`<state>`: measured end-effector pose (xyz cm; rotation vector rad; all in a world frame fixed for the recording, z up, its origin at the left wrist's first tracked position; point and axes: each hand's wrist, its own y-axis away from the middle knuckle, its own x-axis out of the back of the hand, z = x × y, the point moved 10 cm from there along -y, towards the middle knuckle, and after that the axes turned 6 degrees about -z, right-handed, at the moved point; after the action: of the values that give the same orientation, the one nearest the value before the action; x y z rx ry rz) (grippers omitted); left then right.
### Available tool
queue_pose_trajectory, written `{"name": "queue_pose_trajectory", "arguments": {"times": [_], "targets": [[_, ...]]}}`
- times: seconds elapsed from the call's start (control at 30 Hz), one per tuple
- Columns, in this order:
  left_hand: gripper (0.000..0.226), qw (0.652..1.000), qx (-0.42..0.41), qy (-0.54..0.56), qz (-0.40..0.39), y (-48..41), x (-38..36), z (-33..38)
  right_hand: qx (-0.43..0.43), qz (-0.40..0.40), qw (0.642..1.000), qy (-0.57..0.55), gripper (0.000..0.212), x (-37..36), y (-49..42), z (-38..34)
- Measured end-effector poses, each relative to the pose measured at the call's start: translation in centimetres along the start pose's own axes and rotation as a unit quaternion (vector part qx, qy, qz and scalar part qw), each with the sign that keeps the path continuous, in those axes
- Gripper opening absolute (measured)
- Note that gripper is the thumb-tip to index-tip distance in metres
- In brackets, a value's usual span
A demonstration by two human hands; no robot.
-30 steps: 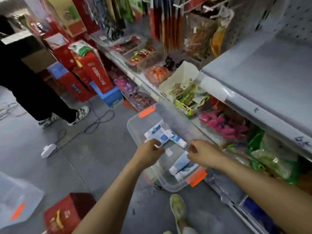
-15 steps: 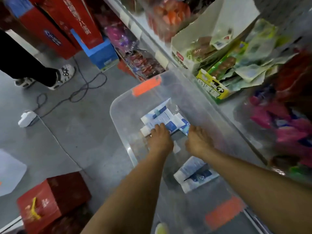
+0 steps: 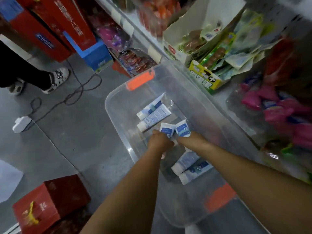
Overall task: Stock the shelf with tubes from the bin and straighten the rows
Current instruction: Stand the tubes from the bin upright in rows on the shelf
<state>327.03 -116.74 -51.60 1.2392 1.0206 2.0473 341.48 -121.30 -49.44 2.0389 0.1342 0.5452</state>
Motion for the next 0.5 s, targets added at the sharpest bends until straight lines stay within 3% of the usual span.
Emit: {"name": "queue_pose_trajectory", "arguments": {"times": [0.07,0.2,0.27,0.4,0.5], "targets": [[0.070,0.995,0.006,0.104,0.011,3.1,0.7,-0.4,-0.006,0.006,0.999,-0.050,0.009,0.8,3.0,0.5],[0.049,0.961,-0.058,0.269,0.025,10.6,1.1,0.1,0.040,0.029,0.995,-0.082,0.010,2.0,10.1,0.7],[0.049,0.948,-0.104,0.299,0.041,14.6,1.2,0.5,0.070,0.037,0.991,-0.104,0.016,2.5,14.3,0.7],[0.012,0.924,-0.186,0.326,0.074,25.5,1.6,1.6,0.128,0.079,0.973,-0.173,0.017,3.8,24.4,2.3],[0.031,0.914,-0.218,0.337,0.062,32.2,0.6,2.3,0.160,0.113,0.956,-0.218,0.023,5.1,32.5,4.0]]}}
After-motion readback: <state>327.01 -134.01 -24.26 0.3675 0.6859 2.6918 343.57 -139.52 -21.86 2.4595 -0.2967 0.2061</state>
